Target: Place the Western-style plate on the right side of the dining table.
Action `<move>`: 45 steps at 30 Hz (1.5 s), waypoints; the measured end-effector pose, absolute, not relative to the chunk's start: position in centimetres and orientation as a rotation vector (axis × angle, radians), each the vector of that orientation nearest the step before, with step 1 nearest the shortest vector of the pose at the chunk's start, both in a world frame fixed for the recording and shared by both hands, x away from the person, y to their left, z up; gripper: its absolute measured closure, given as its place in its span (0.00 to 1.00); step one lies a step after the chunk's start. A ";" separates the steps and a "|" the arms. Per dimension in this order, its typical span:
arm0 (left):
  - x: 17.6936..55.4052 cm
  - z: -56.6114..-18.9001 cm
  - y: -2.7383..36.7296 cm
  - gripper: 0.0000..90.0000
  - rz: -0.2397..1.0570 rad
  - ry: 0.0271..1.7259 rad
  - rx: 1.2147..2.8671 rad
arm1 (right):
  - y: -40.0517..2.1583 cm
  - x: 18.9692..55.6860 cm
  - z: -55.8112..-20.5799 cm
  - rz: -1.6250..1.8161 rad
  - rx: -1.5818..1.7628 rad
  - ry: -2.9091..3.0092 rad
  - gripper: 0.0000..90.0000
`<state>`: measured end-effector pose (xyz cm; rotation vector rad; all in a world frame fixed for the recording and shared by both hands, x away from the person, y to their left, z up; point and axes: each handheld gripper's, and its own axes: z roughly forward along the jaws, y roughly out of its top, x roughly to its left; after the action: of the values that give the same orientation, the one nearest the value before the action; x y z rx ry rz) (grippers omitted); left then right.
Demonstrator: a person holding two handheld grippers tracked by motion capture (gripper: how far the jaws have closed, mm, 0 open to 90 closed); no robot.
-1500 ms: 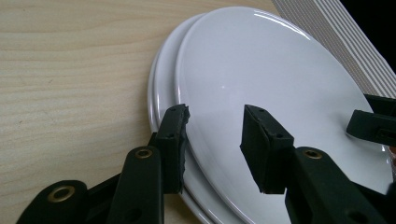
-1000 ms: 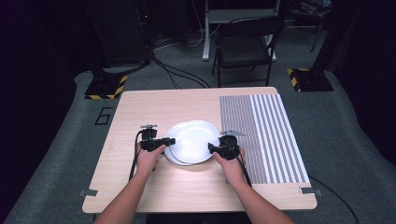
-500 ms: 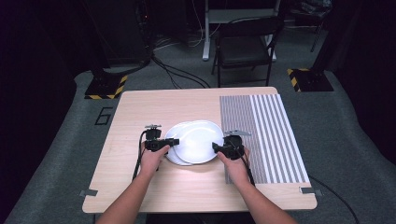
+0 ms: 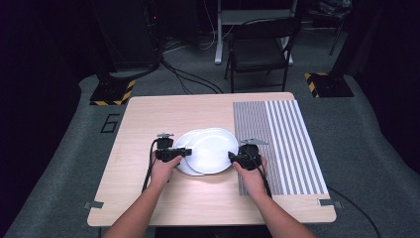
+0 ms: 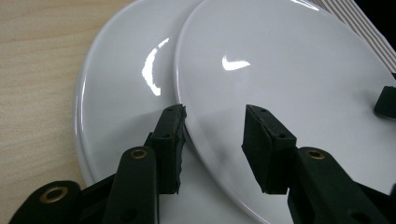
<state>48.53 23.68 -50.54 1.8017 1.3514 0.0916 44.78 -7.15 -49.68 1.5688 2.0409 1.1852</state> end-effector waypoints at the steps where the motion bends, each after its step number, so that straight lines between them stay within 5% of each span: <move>1: 48.5 -50.5 23.7 0.65 0.089 1.354 1.798 | -7.2 44.8 -49.7 1.184 1.572 2.040 0.62; 45: 48.3 -50.9 21.6 0.61 0.125 1.316 1.842 | -8.7 43.9 -50.3 1.240 1.578 2.007 0.62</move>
<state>48.30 21.59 -50.85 1.8421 1.3157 0.1253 43.87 -8.68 -50.26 1.5776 2.0066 1.2403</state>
